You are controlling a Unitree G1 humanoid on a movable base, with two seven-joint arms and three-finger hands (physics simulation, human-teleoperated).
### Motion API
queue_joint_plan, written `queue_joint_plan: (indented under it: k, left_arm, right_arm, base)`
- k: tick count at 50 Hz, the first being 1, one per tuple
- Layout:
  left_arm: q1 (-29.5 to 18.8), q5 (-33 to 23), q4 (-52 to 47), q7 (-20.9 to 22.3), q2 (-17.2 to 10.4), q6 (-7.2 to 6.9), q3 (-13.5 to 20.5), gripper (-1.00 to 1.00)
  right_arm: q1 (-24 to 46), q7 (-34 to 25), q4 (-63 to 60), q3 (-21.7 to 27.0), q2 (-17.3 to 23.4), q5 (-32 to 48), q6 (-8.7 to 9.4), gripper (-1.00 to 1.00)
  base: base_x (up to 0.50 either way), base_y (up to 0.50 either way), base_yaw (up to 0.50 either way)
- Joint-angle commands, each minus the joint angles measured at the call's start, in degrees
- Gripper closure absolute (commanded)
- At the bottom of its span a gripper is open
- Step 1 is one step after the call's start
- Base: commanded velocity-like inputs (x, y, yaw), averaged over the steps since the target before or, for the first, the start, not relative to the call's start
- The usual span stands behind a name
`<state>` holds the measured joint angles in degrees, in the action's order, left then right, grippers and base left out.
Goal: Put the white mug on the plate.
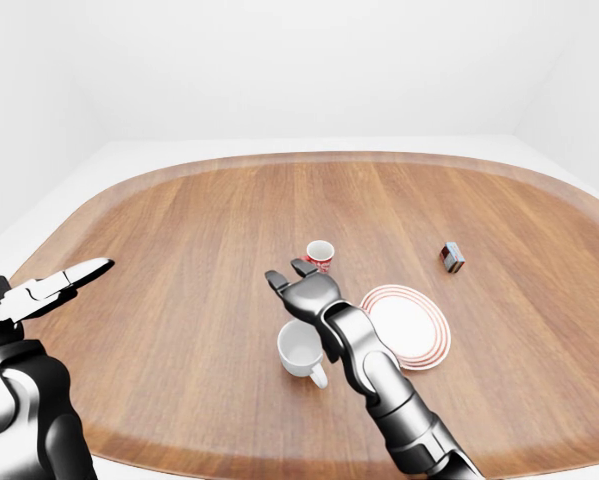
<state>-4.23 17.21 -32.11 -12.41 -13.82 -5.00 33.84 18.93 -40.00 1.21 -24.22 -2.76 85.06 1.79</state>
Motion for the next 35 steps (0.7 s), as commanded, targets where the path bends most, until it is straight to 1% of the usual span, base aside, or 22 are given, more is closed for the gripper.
queue_joint_plan:
  k: [1,10,16,24,35]
  left_arm:
    - [0.1,0.0,0.2,0.0,0.1,0.00,-0.1,-1.00]
    - [0.3,0.2,0.2,0.0,0.1,0.00,0.1,-1.00]
    - [0.3,0.2,0.3,0.0,0.2,0.00,0.1,-1.00]
    - [0.4,0.2,0.5,0.1,0.3,0.00,0.1,-1.00]
    - [0.5,0.3,0.5,0.0,0.3,0.00,0.1,-1.00]
  right_arm:
    - [2.6,0.0,6.8,7.1,-6.4,4.2,-2.19,-1.00]
    - [4.0,0.0,11.7,6.8,-7.5,4.1,-0.70,-1.00]
    - [4.3,0.0,14.9,6.8,-7.6,3.8,-0.21,-1.00]
    - [5.1,0.0,18.1,7.1,-7.8,2.9,1.17,-1.00]
    - [6.4,0.0,21.8,7.5,-7.6,2.4,1.92,-1.00]
  base:
    - [0.00,0.00,0.00]
    - [0.00,0.00,0.00]
    - [0.00,0.00,0.00]
    - [0.00,0.00,0.00]
    - [0.00,0.00,0.00]
